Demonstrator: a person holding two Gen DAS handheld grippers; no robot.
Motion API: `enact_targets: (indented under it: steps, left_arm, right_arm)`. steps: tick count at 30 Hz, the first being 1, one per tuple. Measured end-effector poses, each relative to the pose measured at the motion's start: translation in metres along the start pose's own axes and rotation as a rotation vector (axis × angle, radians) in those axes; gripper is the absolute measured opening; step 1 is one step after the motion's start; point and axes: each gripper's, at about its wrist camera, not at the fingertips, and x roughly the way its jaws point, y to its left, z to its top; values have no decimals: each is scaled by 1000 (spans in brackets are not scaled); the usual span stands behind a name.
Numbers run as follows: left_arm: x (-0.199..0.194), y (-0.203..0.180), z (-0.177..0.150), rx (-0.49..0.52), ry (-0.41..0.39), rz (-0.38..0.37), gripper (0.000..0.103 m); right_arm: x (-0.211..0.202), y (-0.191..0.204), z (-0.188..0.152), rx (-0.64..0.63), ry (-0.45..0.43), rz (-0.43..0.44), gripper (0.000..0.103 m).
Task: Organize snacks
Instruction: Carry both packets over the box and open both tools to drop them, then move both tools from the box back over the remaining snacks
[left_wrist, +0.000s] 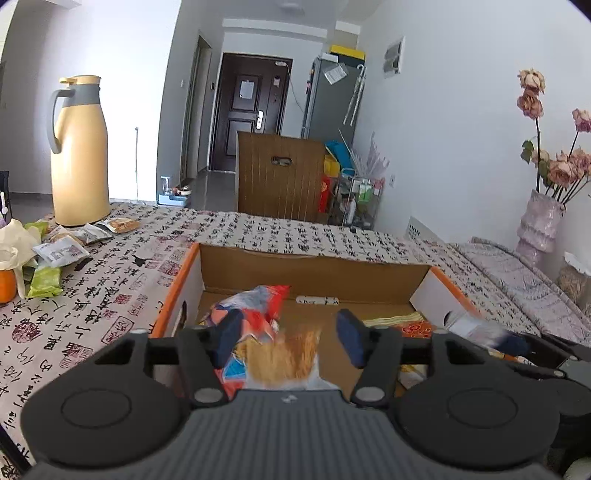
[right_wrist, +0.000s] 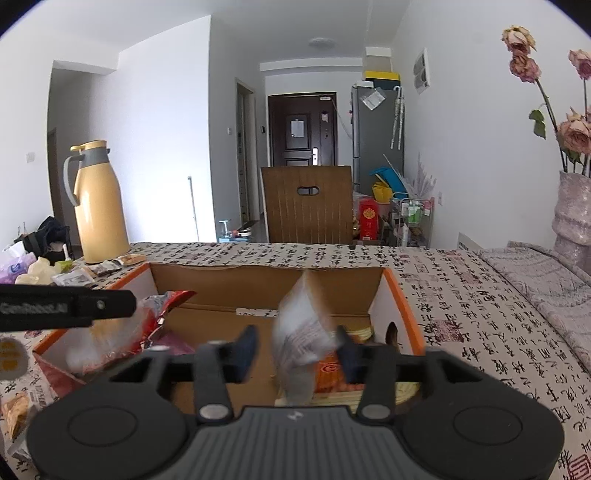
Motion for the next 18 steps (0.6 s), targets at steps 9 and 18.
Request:
enact_targets:
  steps: [9, 18]
  left_arm:
    - [-12, 1, 3, -17, -55, 12, 100]
    - [-15, -4, 0, -5, -59, 15, 103]
  right_arm:
    - [-4, -5, -1, 21, -23, -23, 103]
    - [-9, -2, -3, 6, -38, -25, 103]
